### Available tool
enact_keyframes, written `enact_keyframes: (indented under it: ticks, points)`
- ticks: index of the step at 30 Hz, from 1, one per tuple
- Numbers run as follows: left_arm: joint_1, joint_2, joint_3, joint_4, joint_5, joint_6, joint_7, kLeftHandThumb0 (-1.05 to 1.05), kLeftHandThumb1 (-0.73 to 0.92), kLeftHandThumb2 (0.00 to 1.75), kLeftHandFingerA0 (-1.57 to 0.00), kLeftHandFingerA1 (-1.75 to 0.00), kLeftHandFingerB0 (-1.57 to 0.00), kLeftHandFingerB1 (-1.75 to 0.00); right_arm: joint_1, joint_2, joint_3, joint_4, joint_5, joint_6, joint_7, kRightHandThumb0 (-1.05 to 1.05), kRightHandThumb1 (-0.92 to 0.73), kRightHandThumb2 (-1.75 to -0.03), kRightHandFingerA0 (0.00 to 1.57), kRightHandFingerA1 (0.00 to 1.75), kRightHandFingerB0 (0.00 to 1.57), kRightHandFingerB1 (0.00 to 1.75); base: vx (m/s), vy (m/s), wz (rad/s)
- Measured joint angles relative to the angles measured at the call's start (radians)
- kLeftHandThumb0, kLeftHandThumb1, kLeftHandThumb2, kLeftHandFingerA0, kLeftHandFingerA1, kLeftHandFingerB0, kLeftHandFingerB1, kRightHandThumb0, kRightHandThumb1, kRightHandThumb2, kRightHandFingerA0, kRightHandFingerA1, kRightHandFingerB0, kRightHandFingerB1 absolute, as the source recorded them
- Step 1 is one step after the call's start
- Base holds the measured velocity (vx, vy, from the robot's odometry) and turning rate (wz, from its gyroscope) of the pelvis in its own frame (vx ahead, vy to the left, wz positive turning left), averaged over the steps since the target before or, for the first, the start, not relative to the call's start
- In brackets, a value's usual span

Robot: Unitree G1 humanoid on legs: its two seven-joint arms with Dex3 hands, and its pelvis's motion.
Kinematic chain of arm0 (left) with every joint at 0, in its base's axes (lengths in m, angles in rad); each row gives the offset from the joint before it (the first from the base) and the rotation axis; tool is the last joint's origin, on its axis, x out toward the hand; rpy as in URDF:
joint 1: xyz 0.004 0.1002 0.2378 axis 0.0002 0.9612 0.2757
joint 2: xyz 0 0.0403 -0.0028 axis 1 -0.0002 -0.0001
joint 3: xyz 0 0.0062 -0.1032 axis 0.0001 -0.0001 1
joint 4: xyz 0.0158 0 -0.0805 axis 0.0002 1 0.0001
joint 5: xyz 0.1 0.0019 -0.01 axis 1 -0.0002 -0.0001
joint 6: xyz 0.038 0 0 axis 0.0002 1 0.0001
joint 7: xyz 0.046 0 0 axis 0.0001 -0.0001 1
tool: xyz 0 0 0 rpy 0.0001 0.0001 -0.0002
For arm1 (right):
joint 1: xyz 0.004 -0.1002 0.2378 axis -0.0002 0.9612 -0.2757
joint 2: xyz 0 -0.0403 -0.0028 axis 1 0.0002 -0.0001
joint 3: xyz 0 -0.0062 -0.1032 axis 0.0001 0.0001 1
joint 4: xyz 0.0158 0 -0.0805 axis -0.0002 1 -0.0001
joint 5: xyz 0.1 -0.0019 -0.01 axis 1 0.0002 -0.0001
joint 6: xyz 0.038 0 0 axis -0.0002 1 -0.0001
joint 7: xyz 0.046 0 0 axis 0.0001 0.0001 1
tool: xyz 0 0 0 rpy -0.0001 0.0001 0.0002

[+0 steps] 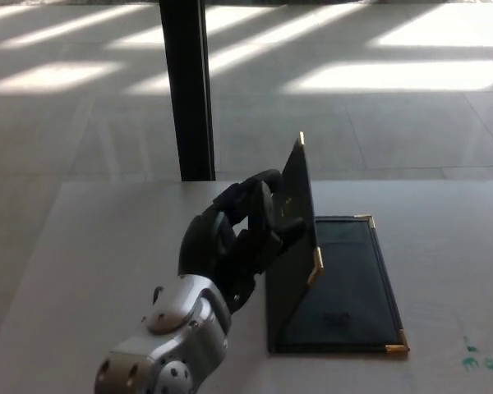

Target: The robot uses its left hand to push the cover of the diary kept in the middle of the desk to close it

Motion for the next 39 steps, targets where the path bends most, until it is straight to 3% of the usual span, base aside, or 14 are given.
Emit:
enact_keyframes:
  ticks: [7,8,14,15,18,19,20,24,25,26,29,31,37,39]
  points:
    - [-0.061,0.001,-0.083,0.163,0.027,-0.028,0.006,-0.7,0.92,0.71,-0.43,-0.53,-0.34,-0.44,0.002,0.0,0.01,-0.004,-0.001,0.001,0.0,-0.96,-0.85,-0.67,0.69,0.86,0.56,0.74,0.0,0.0,-0.01]
    - [-0.062,0.001,-0.097,0.175,0.033,-0.032,0.005,-0.69,0.92,0.7,-0.44,-0.53,-0.34,-0.44,0.002,0.0,0.011,-0.005,-0.001,0.001,0.0,-0.98,-0.61,-1.02,0.66,0.85,0.57,0.76,0.0,0.0,0.0]
    - [-0.063,0.0,-0.28,0.296,0.084,-0.079,-0.023,-0.71,0.92,0.72,-0.41,-0.56,-0.35,-0.45,-0.01,0.0,0.02,-0.013,-0.003,0.003,-0.001,-0.95,-0.88,-0.67,0.61,0.86,0.51,0.75,0.0,0.0,0.0]
    - [-0.062,0.0,-0.32,0.332,0.094,-0.094,-0.031,-0.7,0.74,1.1,-0.41,-0.64,-0.31,-0.55,-0.011,0.0,0.023,-0.018,-0.004,0.003,-0.002,-0.97,-0.88,-0.67,0.61,0.86,0.53,0.75,0.0,0.0,0.0]
    - [-0.061,0.0,-0.36,0.4,0.111,-0.116,-0.041,-0.75,0.92,0.72,-0.45,-0.53,-0.34,-0.4,-0.014,0.0,0.031,-0.016,-0.005,0.003,-0.001,-0.98,-0.88,-0.66,0.59,0.85,0.52,0.75,0.0,0.0,0.0]
    - [-0.061,0.0,-0.365,0.417,0.117,-0.125,-0.043,-0.72,0.74,1.12,-0.41,-0.61,-0.29,-0.52,-0.015,0.0,0.033,-0.014,-0.006,0.003,-0.001,-0.97,-0.88,-0.66,0.58,0.85,0.52,0.75,0.0,0.0,0.0]
    - [-0.062,0.0,-0.365,0.425,0.121,-0.132,-0.045,-0.72,0.92,0.71,-0.43,-0.52,-0.34,-0.41,-0.015,0.0,0.036,-0.012,-0.006,0.002,0.0,-0.96,-0.87,-0.68,0.61,0.85,0.54,0.74,0.0,0.0,0.0]
    - [-0.067,0.005,-0.34,0.396,0.132,-0.162,-0.064,-0.71,0.92,0.72,-0.4,-0.45,-0.32,-0.38,-0.014,0.0,0.041,-0.016,-0.007,0.003,0.0,-0.96,-0.87,-0.67,0.62,0.85,0.54,0.74,0.0,0.0,0.0]
    - [-0.069,0.007,-0.335,0.388,0.132,-0.164,-0.067,-0.66,0.73,1.15,-0.38,-0.6,-0.18,-0.48,-0.014,0.0,0.041,-0.017,-0.007,0.003,0.0,-0.97,-0.86,-0.67,0.6,0.82,0.54,0.73,0.0,0.0,0.0]
    - [-0.078,0.016,-0.32,0.366,0.131,-0.165,-0.074,-0.73,0.92,0.71,-0.42,-0.46,-0.33,-0.38,-0.013,0.0,0.042,-0.019,-0.006,0.003,0.0,-0.97,-0.87,-0.67,0.64,0.84,0.55,0.74,0.0,0.0,0.0]
    - [-0.122,0.052,-0.272,0.309,0.128,-0.165,-0.085,-0.72,0.74,1.11,-0.41,-0.57,-0.29,-0.51,-0.011,0.0,0.042,-0.019,-0.006,0.003,0.001,-0.95,-0.85,-0.66,0.67,0.82,0.56,0.7,0.0,0.0,0.0]
    - [-0.177,0.078,-0.228,0.263,0.125,-0.165,-0.09,-0.76,0.92,0.7,-0.53,-0.48,-0.42,-0.41,-0.009,0.0,0.042,-0.016,-0.006,0.003,0.001,-0.96,-0.84,-0.66,0.72,0.85,0.59,0.71,0.0,0.0,0.0]
    - [-0.34,0.207,-0.056,0.081,0.11,-0.164,-0.111,-0.74,0.92,0.72,-0.41,-0.54,-0.35,-0.43,-0.007,0.0,0.036,-0.015,-0.001,0.004,-0.001,-0.96,-0.84,-0.66,0.66,0.83,0.58,0.69,0.0,0.0,0.0]
    - [-0.359,0.254,0.008,0.033,0.101,-0.164,-0.118,-0.7,0.74,1.11,-0.4,-0.63,-0.32,-0.56,-0.005,0.0,0.036,-0.015,0.0,0.005,-0.001,-0.96,-0.84,-0.66,0.64,0.84,0.57,0.69,0.0,0.0,0.0]
